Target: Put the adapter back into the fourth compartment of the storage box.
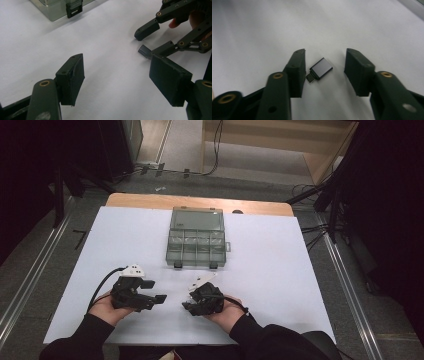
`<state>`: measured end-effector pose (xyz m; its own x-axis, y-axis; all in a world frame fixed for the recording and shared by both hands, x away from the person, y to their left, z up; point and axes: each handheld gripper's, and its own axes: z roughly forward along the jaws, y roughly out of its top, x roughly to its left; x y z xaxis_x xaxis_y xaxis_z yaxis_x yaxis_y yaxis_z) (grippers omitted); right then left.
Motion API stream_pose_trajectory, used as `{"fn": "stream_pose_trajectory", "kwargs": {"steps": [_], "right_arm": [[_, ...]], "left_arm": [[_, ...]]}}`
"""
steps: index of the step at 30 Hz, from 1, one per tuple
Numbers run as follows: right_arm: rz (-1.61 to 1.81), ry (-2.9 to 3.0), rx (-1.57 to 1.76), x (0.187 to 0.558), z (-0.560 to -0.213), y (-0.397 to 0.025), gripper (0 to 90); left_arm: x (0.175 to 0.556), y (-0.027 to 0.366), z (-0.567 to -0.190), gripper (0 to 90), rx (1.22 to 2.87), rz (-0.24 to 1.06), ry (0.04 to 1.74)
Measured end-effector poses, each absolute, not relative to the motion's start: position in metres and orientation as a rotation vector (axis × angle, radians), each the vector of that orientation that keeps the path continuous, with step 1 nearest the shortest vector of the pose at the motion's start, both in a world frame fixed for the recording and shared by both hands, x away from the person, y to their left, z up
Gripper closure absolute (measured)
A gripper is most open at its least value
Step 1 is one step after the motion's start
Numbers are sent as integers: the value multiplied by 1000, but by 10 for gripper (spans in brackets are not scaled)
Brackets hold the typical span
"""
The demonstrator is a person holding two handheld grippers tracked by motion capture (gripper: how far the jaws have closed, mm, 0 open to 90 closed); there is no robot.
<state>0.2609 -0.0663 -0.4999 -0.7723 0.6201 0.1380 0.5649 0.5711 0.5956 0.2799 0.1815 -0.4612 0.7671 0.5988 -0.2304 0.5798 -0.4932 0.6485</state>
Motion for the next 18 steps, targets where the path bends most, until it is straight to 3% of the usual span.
{"fn": "stream_pose_trajectory", "kwargs": {"steps": [6,18], "right_arm": [[960,2703,992,259,-500,-66,652],[978,2743,964,264,-500,-69,659]], "left_arm": [[280,180,-462,290,2217,30,873],[280,181,-462,290,2222,31,872]]}}
